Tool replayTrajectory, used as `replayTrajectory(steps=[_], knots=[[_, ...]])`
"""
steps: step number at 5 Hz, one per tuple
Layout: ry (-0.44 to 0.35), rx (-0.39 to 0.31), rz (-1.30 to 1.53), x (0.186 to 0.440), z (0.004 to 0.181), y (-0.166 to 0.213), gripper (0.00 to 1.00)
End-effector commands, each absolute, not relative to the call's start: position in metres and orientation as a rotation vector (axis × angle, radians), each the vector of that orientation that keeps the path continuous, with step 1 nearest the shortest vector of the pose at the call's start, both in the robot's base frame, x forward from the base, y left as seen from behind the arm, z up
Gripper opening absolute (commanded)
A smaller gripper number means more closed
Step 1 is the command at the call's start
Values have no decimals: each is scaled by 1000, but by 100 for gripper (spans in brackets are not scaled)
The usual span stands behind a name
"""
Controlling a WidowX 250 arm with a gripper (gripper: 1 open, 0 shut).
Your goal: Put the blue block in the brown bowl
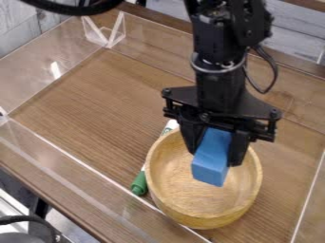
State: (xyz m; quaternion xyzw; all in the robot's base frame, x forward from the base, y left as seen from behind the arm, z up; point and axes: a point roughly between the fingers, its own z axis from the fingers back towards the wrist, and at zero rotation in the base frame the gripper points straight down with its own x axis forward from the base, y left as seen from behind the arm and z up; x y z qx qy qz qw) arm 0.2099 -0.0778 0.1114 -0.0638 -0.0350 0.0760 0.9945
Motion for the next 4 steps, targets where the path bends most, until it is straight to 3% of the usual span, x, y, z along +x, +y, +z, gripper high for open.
replayTrajectory(steps=[1,4], knots=[[-95,-158,124,215,112,-76,0],[-106,-199,56,218,105,-71,0]])
